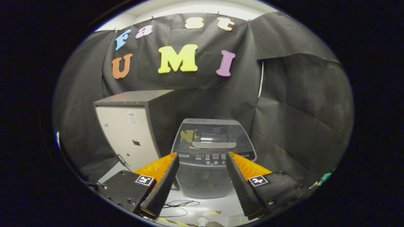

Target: Put the clothes into the washing machine and then close the washing machine lid.

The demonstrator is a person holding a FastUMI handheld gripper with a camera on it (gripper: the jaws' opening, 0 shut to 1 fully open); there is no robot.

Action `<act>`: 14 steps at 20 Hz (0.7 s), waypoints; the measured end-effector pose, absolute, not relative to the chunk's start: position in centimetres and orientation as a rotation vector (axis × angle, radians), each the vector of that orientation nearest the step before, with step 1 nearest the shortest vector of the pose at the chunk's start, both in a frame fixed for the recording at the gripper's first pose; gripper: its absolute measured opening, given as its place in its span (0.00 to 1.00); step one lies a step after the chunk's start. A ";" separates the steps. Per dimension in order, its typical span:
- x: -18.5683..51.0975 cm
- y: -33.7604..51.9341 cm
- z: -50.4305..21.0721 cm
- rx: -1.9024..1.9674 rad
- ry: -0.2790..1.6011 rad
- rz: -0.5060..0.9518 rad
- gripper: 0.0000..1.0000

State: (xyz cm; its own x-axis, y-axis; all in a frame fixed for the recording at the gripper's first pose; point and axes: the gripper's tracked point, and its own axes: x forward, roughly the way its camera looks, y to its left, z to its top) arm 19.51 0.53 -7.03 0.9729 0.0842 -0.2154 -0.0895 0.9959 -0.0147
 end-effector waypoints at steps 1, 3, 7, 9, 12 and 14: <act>16.8 0.4 -6.5 -0.017 0.201 0.075 0.94; 11.2 0.9 -6.4 0.006 0.169 0.065 0.94; 3.3 2.0 -4.7 0.000 0.109 0.078 0.95; 0.7 2.3 -4.1 -0.017 0.078 0.088 0.95; -1.6 2.1 -3.3 -0.041 0.032 0.071 0.95; -2.1 1.5 -3.7 -0.035 0.029 0.044 0.95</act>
